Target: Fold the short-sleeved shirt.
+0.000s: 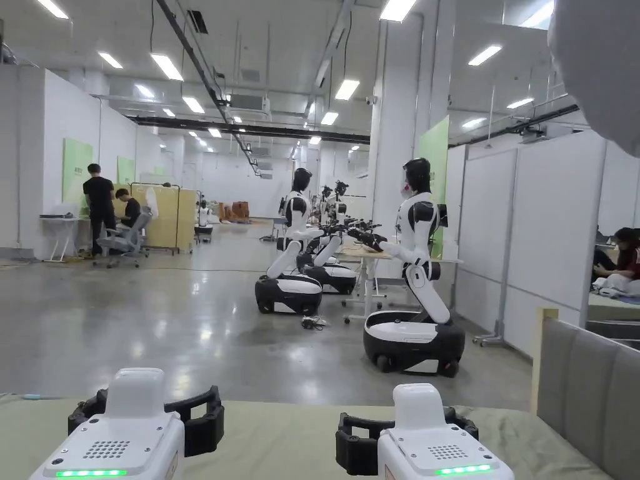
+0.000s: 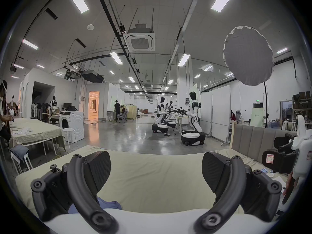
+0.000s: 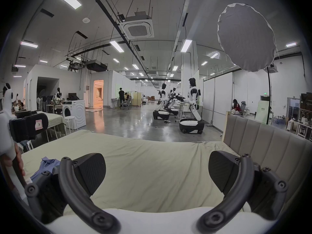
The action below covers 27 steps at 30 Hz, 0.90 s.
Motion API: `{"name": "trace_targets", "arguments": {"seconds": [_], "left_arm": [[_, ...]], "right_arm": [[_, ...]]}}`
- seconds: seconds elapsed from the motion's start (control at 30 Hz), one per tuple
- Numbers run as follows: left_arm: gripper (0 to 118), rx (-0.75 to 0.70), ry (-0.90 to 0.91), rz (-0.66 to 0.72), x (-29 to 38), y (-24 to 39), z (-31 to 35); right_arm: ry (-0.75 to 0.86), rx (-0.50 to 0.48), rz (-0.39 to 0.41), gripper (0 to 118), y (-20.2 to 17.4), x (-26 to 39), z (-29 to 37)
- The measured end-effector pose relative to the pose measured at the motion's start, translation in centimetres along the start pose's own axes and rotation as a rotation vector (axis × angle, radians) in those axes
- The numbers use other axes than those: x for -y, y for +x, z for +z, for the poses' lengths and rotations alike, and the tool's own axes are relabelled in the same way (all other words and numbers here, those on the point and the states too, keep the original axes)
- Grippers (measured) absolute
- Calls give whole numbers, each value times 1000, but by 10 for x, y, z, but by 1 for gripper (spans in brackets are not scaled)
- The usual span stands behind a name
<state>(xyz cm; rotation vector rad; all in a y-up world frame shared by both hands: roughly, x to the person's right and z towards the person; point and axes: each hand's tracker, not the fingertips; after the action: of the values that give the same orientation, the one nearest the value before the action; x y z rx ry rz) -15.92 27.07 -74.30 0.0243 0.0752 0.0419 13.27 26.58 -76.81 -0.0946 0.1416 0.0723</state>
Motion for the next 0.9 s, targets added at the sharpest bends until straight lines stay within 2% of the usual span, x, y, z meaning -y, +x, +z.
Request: {"name": "trace_targets", "arguments": {"seconds": [0.43,0.8,0.83,0.87,0.9], "left_arm": [[108,5,2,-68,2,11,0],[107,-4,-25,-69,8,8,-2],[105,4,-28,-71,8,8,-2],[89,26,-30,-72,8,8,0],[37,47,-19,-79,8,9,2]], "right_arm": [[-23,0,-27,118,0,7,-4],[10,23,-44,118,3,4,-2],[7,19,-46,114,4,4,-1],[6,11,-49,101,4,4,1],[9,12,-46,63,3,4,2]]}}
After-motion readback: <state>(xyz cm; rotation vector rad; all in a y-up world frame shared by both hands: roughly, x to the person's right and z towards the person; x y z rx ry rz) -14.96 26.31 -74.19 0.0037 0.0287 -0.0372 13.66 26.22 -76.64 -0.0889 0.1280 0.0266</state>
